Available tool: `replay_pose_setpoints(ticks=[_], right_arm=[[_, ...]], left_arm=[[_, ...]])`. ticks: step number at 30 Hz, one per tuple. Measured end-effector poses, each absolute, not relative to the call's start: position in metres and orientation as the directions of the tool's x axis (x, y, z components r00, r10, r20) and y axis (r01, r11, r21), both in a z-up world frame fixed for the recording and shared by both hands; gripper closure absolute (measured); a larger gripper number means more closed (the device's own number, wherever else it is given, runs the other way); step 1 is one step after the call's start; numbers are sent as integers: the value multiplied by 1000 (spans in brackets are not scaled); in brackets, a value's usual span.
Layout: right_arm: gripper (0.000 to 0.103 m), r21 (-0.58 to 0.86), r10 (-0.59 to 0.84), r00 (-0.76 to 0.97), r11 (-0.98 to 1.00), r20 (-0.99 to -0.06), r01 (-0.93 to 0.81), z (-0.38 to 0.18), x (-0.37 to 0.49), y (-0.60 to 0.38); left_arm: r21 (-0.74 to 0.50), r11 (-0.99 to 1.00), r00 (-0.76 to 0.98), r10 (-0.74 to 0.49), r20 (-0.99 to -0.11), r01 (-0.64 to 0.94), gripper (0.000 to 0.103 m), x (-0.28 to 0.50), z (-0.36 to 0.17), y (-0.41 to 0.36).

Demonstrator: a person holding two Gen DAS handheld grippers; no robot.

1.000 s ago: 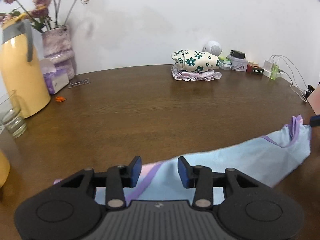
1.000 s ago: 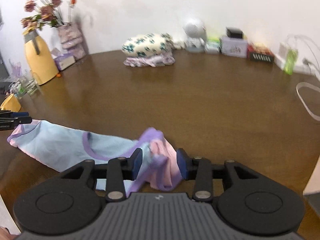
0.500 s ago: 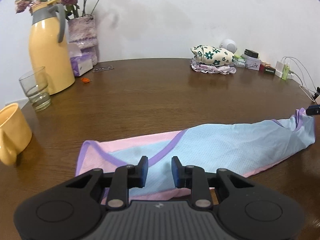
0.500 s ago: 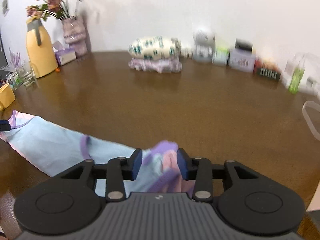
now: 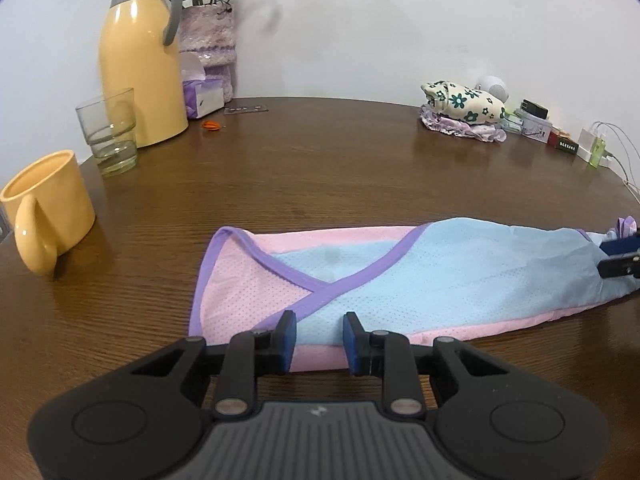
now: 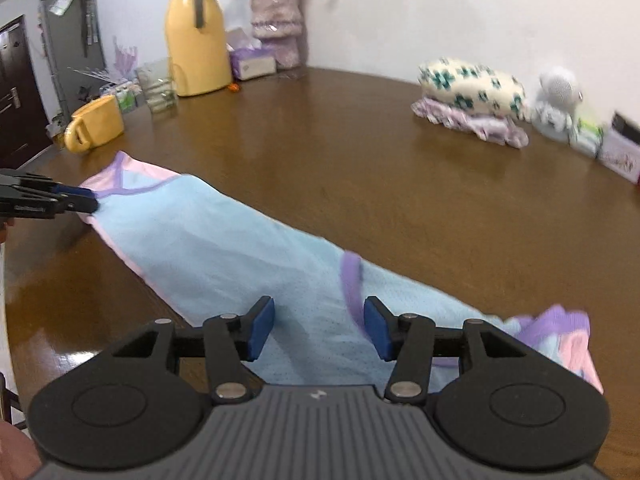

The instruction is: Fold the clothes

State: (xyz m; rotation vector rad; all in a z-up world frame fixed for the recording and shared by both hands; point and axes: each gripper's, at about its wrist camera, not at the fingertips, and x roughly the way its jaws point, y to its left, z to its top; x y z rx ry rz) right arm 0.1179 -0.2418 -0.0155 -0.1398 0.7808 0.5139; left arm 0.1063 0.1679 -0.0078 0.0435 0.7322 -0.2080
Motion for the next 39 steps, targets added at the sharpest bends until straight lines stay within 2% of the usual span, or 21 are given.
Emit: replay_pose_setpoints(ticks=[4, 7, 8, 10, 12, 13, 14, 15, 16, 22, 25, 30, 31, 33, 34, 36, 37, 39], right_arm=[[52, 78, 392, 603, 874, -695, -479, -22, 117, -251], [47, 64, 384, 608, 875, -695, -479, -23, 115, -251], [46, 63, 385, 609, 875, -693, -481, -22, 113, -252], [43, 80, 404, 612, 870, -679, -486, -14, 106, -253], [32, 96, 426, 617, 864, -662, -494, -6, 97, -255], [18, 102, 439, 626, 861, -645, -498, 1, 91, -258], [9, 103, 443, 638, 862, -630, -496, 7, 85, -262], [4, 104, 447, 649, 863, -616, -495, 13, 78, -266], [0, 107, 447, 659, 866, -605, -489, 18, 72, -271], [0, 160, 369, 703, 924, -608, -347, 19, 54, -312], [0, 193, 294, 722, 956, -626, -222, 9, 54, -338], [0, 265, 242, 761, 959, -602, -95, -4, 65, -383], [0, 278, 241, 762, 957, -601, -83, -7, 71, -390], [1, 311, 261, 750, 947, -607, -77, -14, 85, -399], [1, 325, 271, 745, 943, -609, -78, -17, 91, -402], [1, 343, 288, 738, 936, -610, -82, -23, 99, -404], [2, 352, 296, 735, 932, -610, -84, -25, 103, -405], [6, 365, 315, 742, 925, -592, -102, -29, 107, -404]], left_arm=[[-28, 981, 729, -159, -666, 189, 80, 107, -8, 172], [-11, 985, 740, -138, -658, 175, 79, 105, -4, 166], [-4, 986, 747, -129, -652, 167, 76, 105, -2, 163], [8, 988, 759, -111, -641, 151, 60, 103, 3, 156], [2, 986, 773, -129, -621, 166, 31, 96, 8, 142], [-4, 984, 779, -144, -610, 179, 21, 92, 10, 135], [-10, 981, 786, -160, -598, 192, 4, 87, 13, 127], [-16, 979, 791, -175, -586, 205, 0, 83, 15, 119], [-21, 976, 797, -191, -573, 218, 0, 79, 18, 111], [-51, 952, 817, -286, -501, 302, 0, 54, 30, 64], [-65, 934, 788, -331, -519, 350, 0, 55, 24, 46], [-78, 914, 744, -372, -555, 398, 4, 67, 17, 14], [-78, 911, 739, -377, -559, 406, 6, 70, 16, 8], [-74, 910, 733, -375, -568, 408, 20, 77, 14, 0], [-72, 911, 731, -371, -573, 407, 22, 80, 12, -3], [-66, 912, 726, -364, -583, 404, 37, 87, 10, -9], [-64, 913, 724, -360, -588, 403, 39, 91, 9, -12], [-64, 914, 718, -357, -598, 401, 49, 97, 6, -15]])
